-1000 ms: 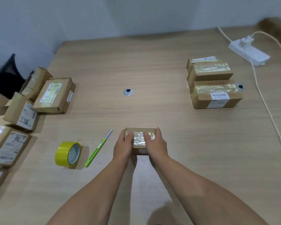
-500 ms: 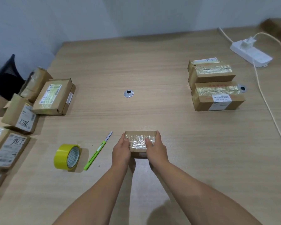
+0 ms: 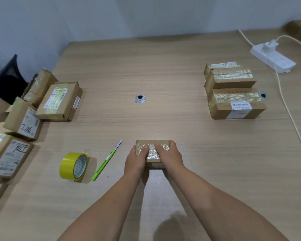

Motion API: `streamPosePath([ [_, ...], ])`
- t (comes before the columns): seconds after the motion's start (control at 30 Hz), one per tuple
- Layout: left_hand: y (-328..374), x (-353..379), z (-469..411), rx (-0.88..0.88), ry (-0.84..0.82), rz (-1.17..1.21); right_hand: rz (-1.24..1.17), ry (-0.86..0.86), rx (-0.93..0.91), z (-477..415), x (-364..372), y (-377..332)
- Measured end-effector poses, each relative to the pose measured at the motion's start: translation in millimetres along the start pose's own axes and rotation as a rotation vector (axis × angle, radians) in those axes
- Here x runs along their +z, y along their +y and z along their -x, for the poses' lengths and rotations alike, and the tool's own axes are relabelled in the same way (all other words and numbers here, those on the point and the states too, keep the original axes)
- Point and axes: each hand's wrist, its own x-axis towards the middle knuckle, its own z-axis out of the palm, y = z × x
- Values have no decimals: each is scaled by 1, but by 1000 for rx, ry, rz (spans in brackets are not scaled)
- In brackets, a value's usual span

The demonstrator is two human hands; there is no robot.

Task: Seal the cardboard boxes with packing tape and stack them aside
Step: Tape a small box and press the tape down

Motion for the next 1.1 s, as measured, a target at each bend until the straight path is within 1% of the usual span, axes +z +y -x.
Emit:
streamPosePath([
  [0.2,7,-2,4,4,-12,-52,48,17,-36,0,-2,3],
  [0.4,9,3,4,58,68,-132,65,18,-57,-1,1,5],
  [0.57,1,2,-2,28,40,-37,5,30,-43,-4,7,9],
  [0.7,-1,2,-6,0,34,55,9,26,-50,-5,6,11],
  [0.87,-1,2,-10,-89,7,193,-25,24,-51,-6,4,14],
  [0.93,-2,1,-10,-125,-5,284,-39,27,-61,-5,3,14],
  [1.0,-4,0,-10,-125,-21,352,-46,20,-67,-4,1,13],
  [1.03,-2,-1,-9,-113,-31,363,-41,16,-65,-4,0,12],
  [1.1,0,-4,-10,-83,-57,277,-25,-4,-58,-3,-2,10],
])
